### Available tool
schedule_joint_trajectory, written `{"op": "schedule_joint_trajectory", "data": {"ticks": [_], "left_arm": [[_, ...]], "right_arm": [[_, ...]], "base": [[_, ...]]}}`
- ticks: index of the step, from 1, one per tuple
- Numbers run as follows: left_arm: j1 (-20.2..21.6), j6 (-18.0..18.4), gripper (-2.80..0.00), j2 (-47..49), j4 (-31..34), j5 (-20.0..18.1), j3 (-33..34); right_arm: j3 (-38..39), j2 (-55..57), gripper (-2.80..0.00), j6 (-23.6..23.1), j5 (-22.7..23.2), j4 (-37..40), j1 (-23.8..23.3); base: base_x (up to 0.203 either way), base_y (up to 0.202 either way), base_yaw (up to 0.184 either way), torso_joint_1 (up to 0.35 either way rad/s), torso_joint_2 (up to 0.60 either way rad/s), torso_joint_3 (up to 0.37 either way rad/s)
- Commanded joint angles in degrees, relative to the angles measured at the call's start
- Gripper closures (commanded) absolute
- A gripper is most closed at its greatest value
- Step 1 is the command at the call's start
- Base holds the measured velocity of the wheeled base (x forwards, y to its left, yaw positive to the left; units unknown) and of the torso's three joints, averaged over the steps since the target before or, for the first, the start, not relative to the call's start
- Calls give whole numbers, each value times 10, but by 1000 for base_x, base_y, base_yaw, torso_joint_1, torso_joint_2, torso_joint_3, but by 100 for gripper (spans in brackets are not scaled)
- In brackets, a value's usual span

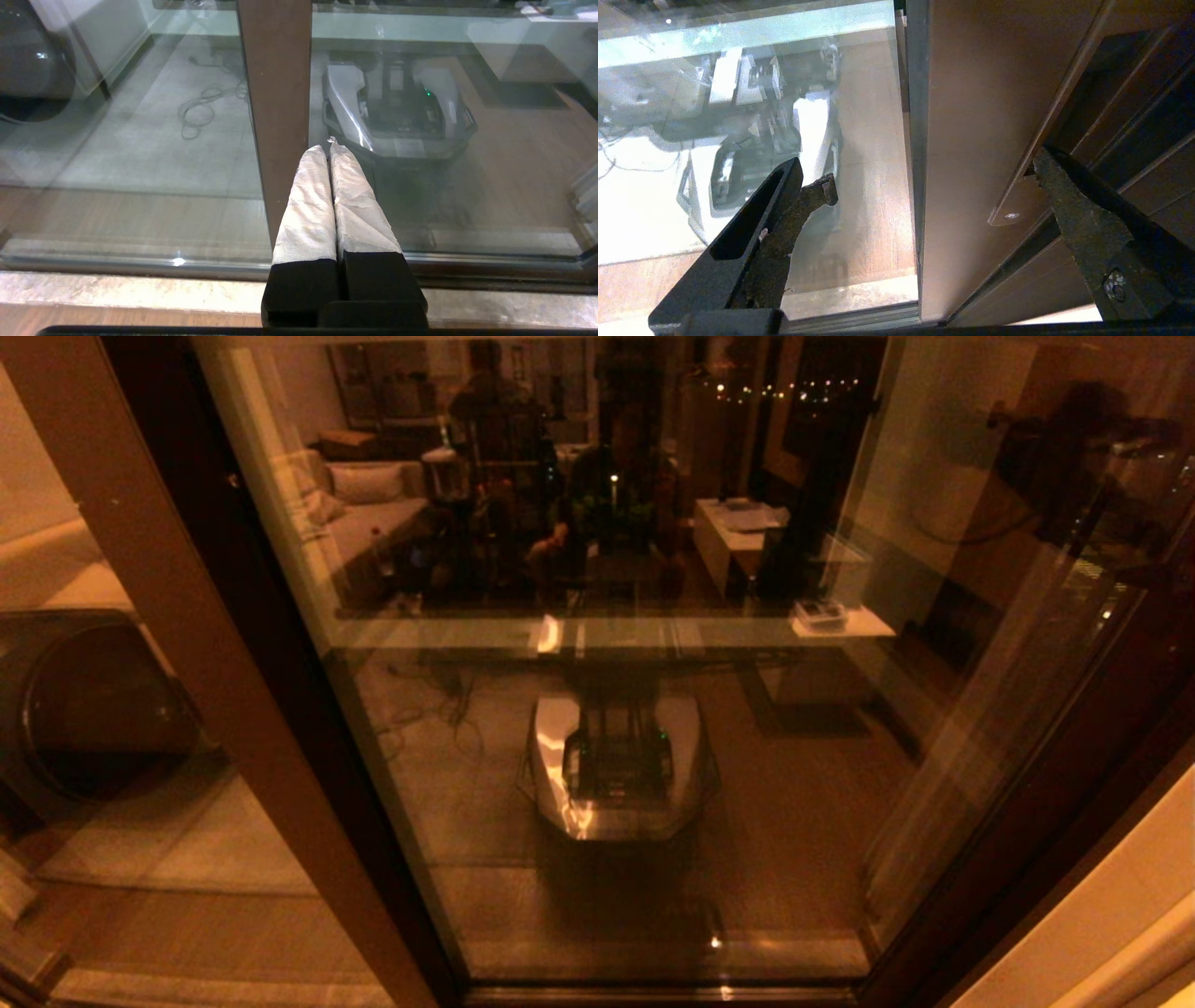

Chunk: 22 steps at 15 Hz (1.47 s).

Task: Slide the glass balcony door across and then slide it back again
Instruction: Open the slid door

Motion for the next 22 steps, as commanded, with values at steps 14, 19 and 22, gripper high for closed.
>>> {"op": "schedule_joint_trajectory", "data": {"ticks": [14, 19, 22], "left_arm": [[0, 0, 0, 0, 0, 0, 0], [0, 0, 0, 0, 0, 0, 0], [0, 0, 0, 0, 0, 0, 0]], "right_arm": [[7, -12, -280, 6, 26, 1, 1], [14, -21, -280, 7, 29, 2, 2], [16, -22, -280, 6, 29, 2, 4]], "base": [[0, 0, 0, 0, 0, 0], [0, 0, 0, 0, 0, 0], [0, 0, 0, 0, 0, 0]]}}
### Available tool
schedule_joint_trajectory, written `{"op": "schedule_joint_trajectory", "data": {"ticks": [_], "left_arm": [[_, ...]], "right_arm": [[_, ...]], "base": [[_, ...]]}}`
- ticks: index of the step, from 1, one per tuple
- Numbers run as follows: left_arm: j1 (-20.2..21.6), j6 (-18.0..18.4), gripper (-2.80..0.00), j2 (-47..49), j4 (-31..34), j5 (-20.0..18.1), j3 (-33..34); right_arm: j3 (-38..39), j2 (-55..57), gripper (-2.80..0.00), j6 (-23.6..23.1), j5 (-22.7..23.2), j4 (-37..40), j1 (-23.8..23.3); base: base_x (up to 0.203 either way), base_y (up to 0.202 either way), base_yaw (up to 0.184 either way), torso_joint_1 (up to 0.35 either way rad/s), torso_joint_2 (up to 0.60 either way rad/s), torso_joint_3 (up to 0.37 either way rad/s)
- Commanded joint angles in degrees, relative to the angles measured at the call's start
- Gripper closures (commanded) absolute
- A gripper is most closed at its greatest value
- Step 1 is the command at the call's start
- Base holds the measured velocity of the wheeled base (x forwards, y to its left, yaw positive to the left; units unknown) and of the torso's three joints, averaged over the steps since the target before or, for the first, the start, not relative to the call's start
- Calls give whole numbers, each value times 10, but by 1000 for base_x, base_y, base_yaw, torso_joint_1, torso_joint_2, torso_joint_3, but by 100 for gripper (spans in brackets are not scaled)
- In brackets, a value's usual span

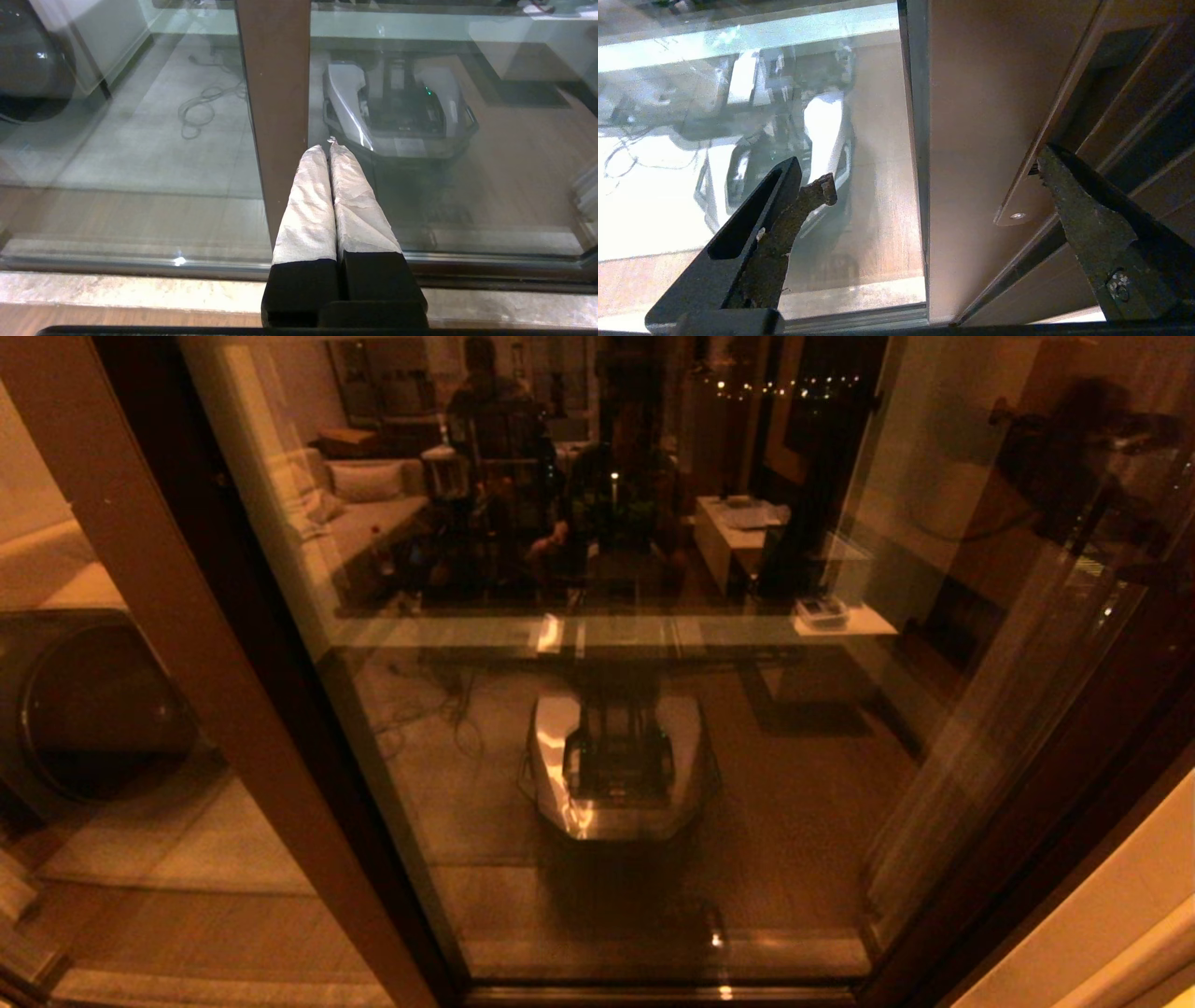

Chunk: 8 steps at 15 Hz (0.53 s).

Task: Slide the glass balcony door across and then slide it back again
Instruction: Open the slid door

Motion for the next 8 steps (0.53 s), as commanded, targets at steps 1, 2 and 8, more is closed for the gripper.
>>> {"op": "schedule_joint_trajectory", "data": {"ticks": [1, 2, 8], "left_arm": [[0, 0, 0, 0, 0, 0, 0], [0, 0, 0, 0, 0, 0, 0], [0, 0, 0, 0, 0, 0, 0]], "right_arm": [[2, -4, -280, -1, 1, -1, 1], [4, -5, -280, -1, 1, -1, 3], [16, -15, -280, -1, 4, -1, 13]], "base": [[0, 0, 0, 0, 0, 0], [0, 0, 0, 0, 0, 0], [0, 0, 0, 0, 0, 0]]}}
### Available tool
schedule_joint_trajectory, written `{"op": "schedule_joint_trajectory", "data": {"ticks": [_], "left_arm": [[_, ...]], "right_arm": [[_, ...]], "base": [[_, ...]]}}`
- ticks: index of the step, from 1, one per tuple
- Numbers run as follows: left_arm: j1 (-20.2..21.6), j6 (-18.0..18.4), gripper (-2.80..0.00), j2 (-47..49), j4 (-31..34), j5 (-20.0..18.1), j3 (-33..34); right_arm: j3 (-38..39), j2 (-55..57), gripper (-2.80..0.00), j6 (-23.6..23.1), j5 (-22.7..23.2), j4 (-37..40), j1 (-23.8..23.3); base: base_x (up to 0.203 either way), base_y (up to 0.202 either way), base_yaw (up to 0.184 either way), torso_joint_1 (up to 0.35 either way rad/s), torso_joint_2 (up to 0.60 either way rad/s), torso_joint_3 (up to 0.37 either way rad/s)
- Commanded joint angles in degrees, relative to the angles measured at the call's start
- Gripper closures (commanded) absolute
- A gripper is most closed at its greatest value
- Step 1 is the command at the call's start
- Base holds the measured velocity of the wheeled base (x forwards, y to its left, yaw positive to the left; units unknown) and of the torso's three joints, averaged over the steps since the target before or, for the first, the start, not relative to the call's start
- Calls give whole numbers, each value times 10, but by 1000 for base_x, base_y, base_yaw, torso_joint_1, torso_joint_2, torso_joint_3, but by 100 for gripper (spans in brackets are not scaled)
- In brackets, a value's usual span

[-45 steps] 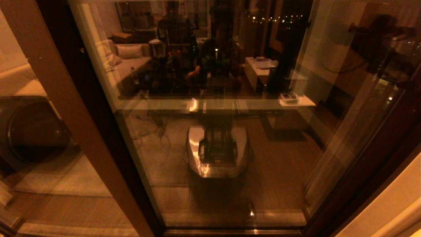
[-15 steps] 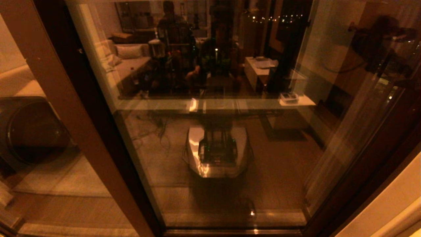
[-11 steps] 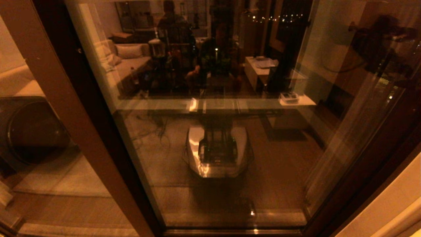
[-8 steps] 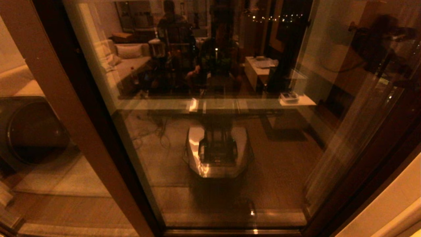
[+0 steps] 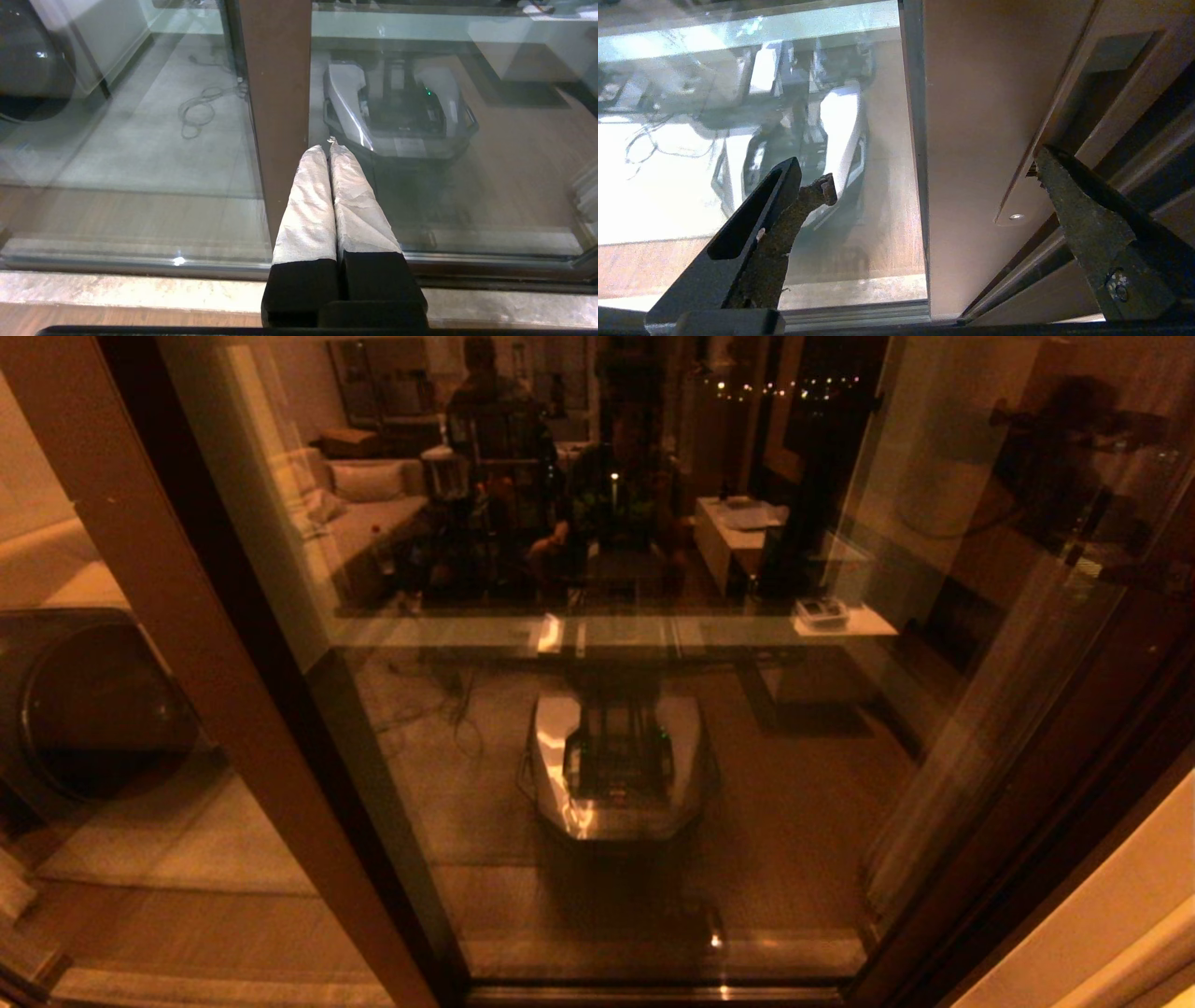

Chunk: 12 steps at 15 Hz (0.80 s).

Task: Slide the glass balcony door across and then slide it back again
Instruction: Open the slid door

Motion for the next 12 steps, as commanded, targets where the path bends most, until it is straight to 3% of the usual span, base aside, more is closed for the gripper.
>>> {"op": "schedule_joint_trajectory", "data": {"ticks": [1, 12], "left_arm": [[0, 0, 0, 0, 0, 0, 0], [0, 0, 0, 0, 0, 0, 0]], "right_arm": [[5, -4, -280, 0, -1, -1, 3], [25, -19, -280, 0, -2, -2, 33]], "base": [[0, 0, 0, 0, 0, 0], [0, 0, 0, 0, 0, 0]]}}
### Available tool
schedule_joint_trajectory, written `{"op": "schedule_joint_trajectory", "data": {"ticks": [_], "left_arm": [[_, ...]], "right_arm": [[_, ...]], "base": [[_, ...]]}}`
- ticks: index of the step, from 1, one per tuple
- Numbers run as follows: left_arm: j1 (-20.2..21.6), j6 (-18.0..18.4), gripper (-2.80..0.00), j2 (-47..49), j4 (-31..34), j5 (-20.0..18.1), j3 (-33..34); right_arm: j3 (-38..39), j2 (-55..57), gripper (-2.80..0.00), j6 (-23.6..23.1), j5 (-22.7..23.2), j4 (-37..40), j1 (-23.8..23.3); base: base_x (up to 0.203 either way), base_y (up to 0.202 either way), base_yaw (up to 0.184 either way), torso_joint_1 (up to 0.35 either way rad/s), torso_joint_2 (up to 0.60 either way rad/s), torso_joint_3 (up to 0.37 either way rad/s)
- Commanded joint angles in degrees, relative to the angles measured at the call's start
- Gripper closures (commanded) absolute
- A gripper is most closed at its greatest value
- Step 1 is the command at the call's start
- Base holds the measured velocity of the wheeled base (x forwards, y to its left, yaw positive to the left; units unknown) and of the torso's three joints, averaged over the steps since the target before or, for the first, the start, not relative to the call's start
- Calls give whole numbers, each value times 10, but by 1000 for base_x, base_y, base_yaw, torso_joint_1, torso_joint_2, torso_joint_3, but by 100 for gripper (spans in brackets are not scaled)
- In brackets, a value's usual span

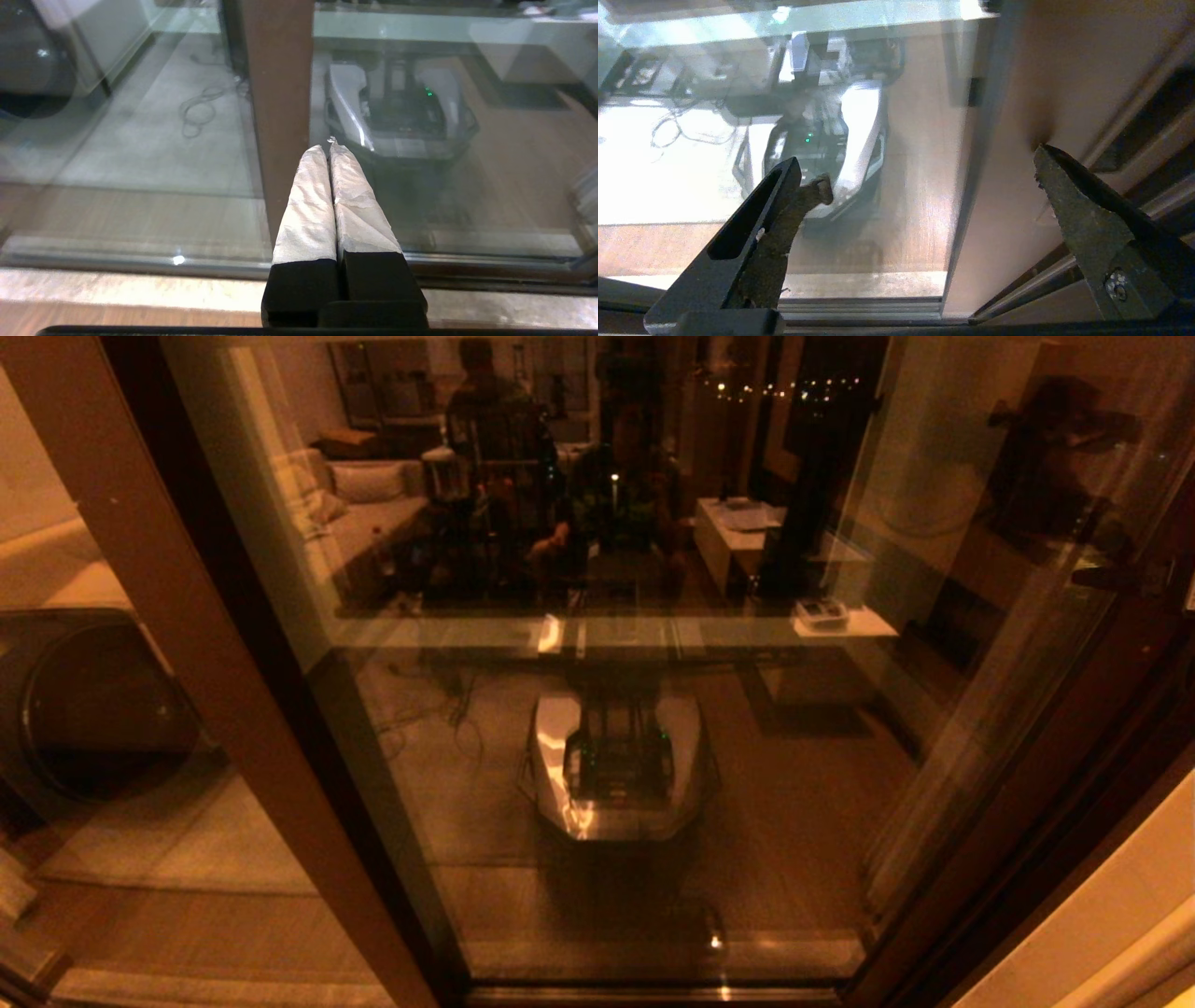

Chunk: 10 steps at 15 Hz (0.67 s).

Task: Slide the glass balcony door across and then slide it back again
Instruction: Open the slid door

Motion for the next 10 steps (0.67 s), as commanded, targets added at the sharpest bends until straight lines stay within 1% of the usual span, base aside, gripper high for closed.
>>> {"op": "schedule_joint_trajectory", "data": {"ticks": [1, 8, 10], "left_arm": [[0, 0, 0, 0, 0, 0, 0], [0, 0, 0, 0, 0, 0, 0], [0, 0, 0, 0, 0, 0, 0]], "right_arm": [[5, -4, -280, 0, -1, -1, 7], [28, -46, -280, -1, -5, -1, 3], [28, -46, -280, -2, -15, -1, -6]], "base": [[0, 0, 0, 0, 0, 0], [0, 0, 0, 0, 0, 0], [0, 0, 0, 0, 0, 0]]}}
